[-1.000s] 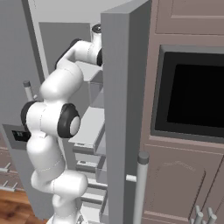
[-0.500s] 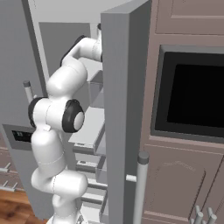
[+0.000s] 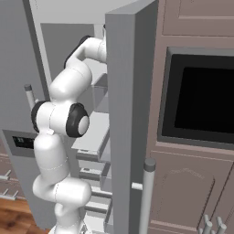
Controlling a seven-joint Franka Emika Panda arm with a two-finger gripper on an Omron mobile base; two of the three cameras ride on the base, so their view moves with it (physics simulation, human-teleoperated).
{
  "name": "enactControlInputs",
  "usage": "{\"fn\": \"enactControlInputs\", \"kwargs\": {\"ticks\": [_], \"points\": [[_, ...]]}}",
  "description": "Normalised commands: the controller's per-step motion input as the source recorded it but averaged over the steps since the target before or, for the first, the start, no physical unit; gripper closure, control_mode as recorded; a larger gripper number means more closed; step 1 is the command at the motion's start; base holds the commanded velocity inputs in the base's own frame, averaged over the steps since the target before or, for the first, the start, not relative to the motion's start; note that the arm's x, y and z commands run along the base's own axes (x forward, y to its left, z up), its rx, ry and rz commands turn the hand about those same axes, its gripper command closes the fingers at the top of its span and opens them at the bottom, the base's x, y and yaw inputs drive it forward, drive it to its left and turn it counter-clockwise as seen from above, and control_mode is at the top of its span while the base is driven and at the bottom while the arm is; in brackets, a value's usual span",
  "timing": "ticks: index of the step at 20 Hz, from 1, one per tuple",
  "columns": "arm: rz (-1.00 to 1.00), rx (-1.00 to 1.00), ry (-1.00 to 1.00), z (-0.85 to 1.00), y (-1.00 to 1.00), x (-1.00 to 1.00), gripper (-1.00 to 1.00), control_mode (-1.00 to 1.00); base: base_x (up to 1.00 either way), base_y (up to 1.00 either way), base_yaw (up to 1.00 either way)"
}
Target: Pick the cheese from the fridge and the cheese grater from the cabinet and place them next to the salad bowl.
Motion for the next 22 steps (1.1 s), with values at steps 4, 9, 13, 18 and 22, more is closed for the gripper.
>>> {"fn": "enactControlInputs", "kwargs": {"ticks": [4,9,13,18,22], "points": [[0.04,0.0,0.0,-0.15,0.0,0.0,-1.0,-1.0,0.0,0.0,0.0],[0.06,0.0,0.0,-0.21,0.01,0.01,-1.0,-1.0,0.0,0.0,0.0],[0.06,0.0,0.0,-0.16,0.0,0.05,-1.0,-1.0,0.0,0.0,0.0],[0.04,0.0,0.0,-0.16,0.13,0.01,1.0,-1.0,0.0,0.0,0.0],[0.03,0.0,-0.01,-0.11,0.12,0.01,1.0,-1.0,0.0,0.0,0.0]]}}
